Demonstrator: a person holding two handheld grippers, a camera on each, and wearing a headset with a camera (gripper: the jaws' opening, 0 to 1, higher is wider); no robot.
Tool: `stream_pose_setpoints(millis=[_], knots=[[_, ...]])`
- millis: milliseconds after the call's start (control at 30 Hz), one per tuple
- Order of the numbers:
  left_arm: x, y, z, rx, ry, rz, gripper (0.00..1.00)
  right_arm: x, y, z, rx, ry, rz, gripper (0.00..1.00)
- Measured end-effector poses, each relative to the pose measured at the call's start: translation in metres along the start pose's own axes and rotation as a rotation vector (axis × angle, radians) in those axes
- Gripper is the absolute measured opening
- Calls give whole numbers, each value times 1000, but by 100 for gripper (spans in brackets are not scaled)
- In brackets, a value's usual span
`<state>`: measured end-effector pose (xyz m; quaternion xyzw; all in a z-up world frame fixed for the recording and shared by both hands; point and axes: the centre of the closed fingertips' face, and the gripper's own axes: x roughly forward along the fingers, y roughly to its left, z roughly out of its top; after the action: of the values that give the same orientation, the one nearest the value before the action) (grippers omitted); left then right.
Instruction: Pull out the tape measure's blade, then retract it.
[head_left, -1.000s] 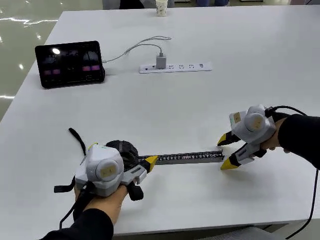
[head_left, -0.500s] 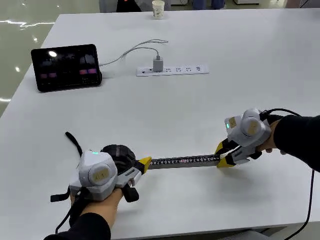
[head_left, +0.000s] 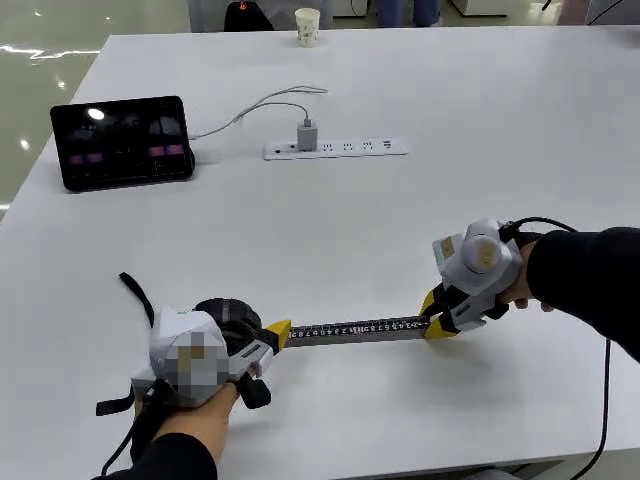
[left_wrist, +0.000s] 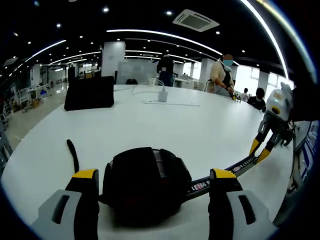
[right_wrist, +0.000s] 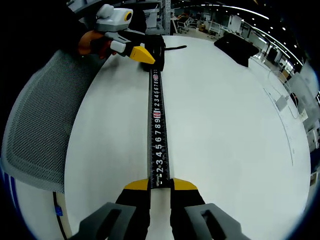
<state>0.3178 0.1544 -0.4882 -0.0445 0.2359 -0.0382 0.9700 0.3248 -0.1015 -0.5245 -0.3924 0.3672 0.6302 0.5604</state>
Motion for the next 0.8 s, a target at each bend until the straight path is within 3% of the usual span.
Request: stream_pose_setpoints(millis=[133,200,300,400,433,667,800], knots=[[2,3,2,-1,-4,18,86,1,0,0,-11,24,6,11],[3,7,4,-29,-6,33,85,1,0,0,-9,37,5,11],[4,7,2,-42,9,30,78,1,0,0,-3,47,-2,11],[3,11,0,3,38,49,66,1,0,0,21,47,-20,11],[3,11,1,-18,34,39,66,1,1,-1,39,52,-31,12],[3,9,-1,1,67,22,65,1,0,-1,32,68,-14,11],[2,8,-2,6,64,17,64,1,-1,-1,79,52,-26,11]])
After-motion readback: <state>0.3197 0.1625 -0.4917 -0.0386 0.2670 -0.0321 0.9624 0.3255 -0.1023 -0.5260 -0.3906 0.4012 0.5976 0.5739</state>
